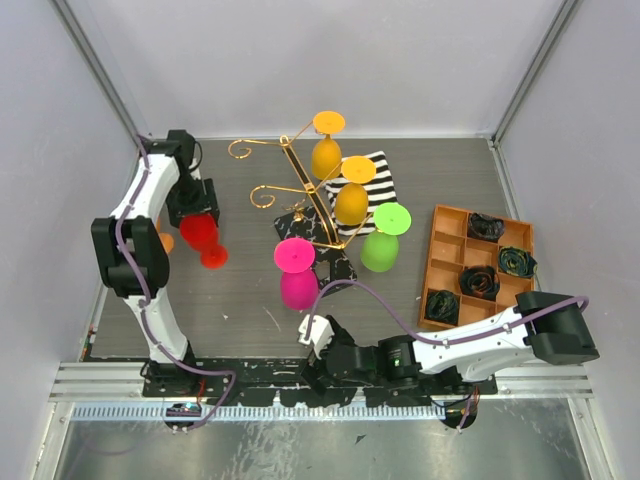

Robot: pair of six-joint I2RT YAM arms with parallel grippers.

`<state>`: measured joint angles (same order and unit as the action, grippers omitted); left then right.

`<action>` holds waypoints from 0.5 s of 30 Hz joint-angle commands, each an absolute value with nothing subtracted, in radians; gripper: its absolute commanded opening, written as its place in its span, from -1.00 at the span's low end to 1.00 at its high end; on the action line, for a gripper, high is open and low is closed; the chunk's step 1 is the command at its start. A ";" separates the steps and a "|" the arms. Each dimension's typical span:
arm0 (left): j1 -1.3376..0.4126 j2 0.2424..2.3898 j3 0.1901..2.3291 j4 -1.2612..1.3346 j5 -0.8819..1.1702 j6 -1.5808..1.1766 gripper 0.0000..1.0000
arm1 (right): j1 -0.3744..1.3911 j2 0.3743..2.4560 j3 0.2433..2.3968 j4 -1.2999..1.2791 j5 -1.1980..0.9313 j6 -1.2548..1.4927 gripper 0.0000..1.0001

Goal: Place the wine glass upside down on the wine glass rack
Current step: Move the wine glass to the center of the board.

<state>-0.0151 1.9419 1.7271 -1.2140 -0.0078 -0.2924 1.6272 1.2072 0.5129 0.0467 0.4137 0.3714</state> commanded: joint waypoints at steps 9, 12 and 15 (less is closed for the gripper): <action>-0.035 1.759 1.560 -1.153 0.031 -0.319 0.53 | 1.624 1.227 0.541 0.093 0.428 0.385 1.00; -0.035 1.738 1.560 -1.151 0.020 -0.315 0.55 | 1.623 1.221 0.544 0.093 0.442 0.387 1.00; -0.035 1.743 1.598 -1.160 -0.007 -0.308 0.59 | 1.624 1.218 0.552 0.101 0.449 0.382 1.00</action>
<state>-0.0357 1.7695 1.5654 -1.1706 0.0086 -0.3115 1.6272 1.2247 0.5133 0.0528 0.4187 0.3725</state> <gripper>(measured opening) 0.786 0.999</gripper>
